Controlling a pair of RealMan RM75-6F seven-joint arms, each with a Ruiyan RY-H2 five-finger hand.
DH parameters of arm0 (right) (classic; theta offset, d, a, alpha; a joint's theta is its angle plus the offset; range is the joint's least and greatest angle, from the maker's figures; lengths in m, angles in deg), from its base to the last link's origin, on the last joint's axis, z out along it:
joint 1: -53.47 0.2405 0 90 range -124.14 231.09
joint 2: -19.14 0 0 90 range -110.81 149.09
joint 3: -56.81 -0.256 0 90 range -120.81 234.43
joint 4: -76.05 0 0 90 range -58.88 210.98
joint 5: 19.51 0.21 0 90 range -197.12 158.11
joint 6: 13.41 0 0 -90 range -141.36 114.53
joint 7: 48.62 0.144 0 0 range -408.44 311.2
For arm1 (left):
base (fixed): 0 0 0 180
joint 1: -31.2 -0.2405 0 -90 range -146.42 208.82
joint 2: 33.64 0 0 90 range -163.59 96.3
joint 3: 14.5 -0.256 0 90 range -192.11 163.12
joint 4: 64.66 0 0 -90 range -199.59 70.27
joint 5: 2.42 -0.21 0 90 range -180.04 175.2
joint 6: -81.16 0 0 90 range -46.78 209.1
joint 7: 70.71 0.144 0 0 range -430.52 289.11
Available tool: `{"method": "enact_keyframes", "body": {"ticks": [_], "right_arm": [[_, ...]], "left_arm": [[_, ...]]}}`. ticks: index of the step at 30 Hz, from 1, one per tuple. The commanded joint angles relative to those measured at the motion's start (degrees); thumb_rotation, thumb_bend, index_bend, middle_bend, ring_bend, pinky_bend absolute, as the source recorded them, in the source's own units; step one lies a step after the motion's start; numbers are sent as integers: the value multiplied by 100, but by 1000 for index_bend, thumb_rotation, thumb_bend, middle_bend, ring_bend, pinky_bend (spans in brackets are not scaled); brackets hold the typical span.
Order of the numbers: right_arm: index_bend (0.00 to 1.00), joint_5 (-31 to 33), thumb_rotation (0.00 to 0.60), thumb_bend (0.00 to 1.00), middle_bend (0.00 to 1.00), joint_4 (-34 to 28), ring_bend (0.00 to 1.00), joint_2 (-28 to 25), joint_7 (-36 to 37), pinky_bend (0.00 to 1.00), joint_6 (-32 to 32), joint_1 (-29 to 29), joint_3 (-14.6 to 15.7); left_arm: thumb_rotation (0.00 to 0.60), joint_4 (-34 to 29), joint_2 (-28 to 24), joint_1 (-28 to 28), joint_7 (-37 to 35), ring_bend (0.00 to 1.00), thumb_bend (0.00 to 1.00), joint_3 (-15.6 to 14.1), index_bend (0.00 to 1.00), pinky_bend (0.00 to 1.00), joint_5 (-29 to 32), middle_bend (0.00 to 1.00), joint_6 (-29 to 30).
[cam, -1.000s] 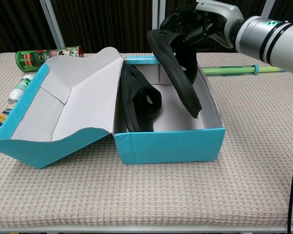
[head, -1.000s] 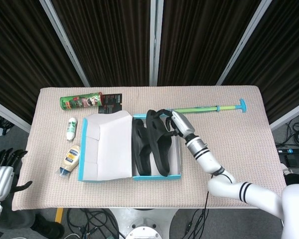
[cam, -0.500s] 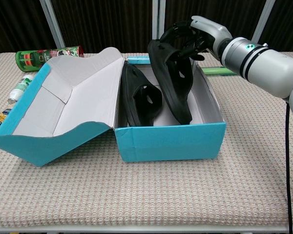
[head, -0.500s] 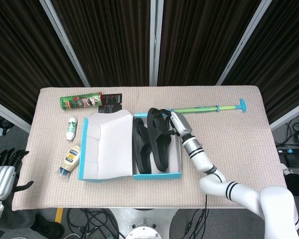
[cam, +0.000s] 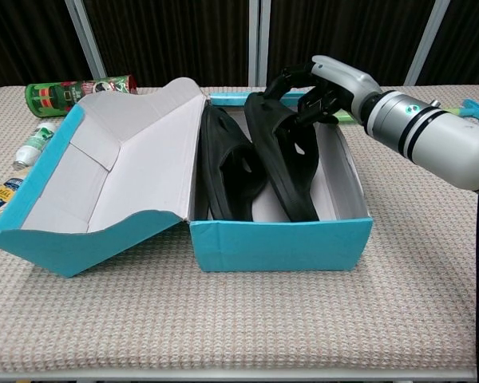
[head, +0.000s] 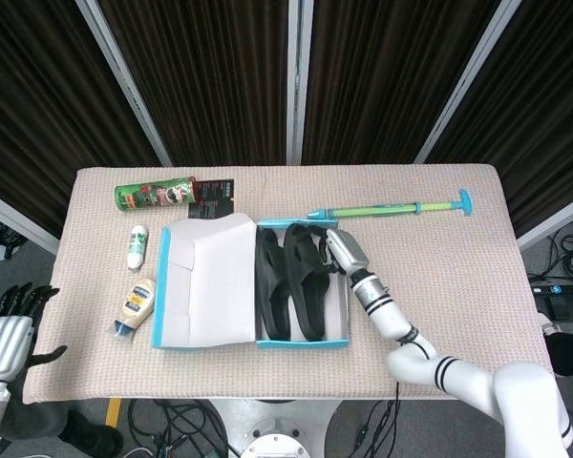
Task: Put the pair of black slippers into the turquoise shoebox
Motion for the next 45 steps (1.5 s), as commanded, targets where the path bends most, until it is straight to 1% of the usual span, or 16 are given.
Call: {"method": "enact_keyframes", "body": {"ticks": [1, 3, 4, 6, 9, 13, 16, 22, 24, 26, 28, 29, 31, 34, 39, 45], "right_arm": [[109, -36, 600, 192, 189, -122, 670, -124, -265, 922, 94, -29, 104], [10, -31, 600, 183, 96, -278, 637, -232, -431, 903, 130, -65, 149], [0, -28, 600, 181, 51, -348, 619, -285, -515, 896, 146, -76, 166], [0, -12, 600, 170, 5, -531, 585, -421, -705, 884, 169, -110, 195], [0, 31, 600, 109, 0, -820, 540, -615, -935, 869, 152, -158, 185], [0, 40, 600, 62, 0, -1211, 521, -921, -1126, 869, 105, -206, 139], [0, -12, 600, 62, 0, -1531, 515, -1236, -1290, 869, 74, -242, 136], [0, -91, 600, 76, 0, -2352, 509, -2109, -1665, 862, 178, -300, 186], [0, -90, 600, 77, 0, -2669, 513, -2322, -1643, 859, 170, -331, 158], [0, -99, 600, 80, 12, -2996, 539, -2444, -1380, 864, 189, -352, 98], [12, -172, 600, 98, 79, -3166, 583, -2505, -1196, 879, 199, -352, 78], [37, -204, 600, 121, 126, -3235, 602, -2511, -1084, 886, 215, -344, 69], [104, -224, 600, 204, 188, -3298, 623, -2513, -941, 896, 297, -310, 69], [150, -189, 600, 306, 238, -3243, 640, -2413, -1005, 900, 329, -259, 82], [157, 28, 600, 391, 257, -3100, 645, -2231, -1286, 901, 503, -139, 132], [157, 275, 600, 400, 256, -2908, 644, -1994, -1540, 902, 636, -21, 143]], "left_arm": [[600, 10, 8, -2, -8, 41, 29, 1, 165, 33, 1, 120, 7], [600, 21, 14, 0, -16, 41, 29, 2, 165, 33, 1, 120, 5], [600, 24, 16, 2, -19, 41, 29, 1, 165, 33, 1, 120, 4], [600, 31, 20, 1, -27, 41, 28, 4, 165, 33, -6, 120, 16], [600, 41, 21, 3, -42, 41, 29, 6, 165, 33, -16, 120, 28], [600, 52, 20, -1, -56, 41, 29, 1, 165, 33, -35, 120, 45], [600, 54, 17, -8, -72, 41, 29, -1, 165, 33, -41, 120, 63], [600, 59, 10, -10, -92, 41, 29, -11, 165, 33, -64, 120, 74], [600, 42, 3, 0, -101, 41, 28, -14, 165, 33, -91, 120, 77], [600, 27, -4, 5, -98, 41, 29, -13, 165, 33, -105, 120, 84], [600, 11, -11, 2, -95, 41, 29, -14, 165, 33, -109, 120, 94], [600, 4, -16, -4, -95, 41, 29, -16, 165, 33, -110, 120, 102], [600, -2, -26, -12, -94, 41, 29, -20, 165, 33, -102, 120, 107], [600, -11, -29, -27, -95, 41, 29, -26, 165, 33, -89, 120, 115], [600, 0, -22, -38, -90, 41, 29, -34, 165, 33, -81, 120, 116], [600, 27, -13, -46, -111, 41, 29, -41, 165, 33, -61, 120, 98]]}}
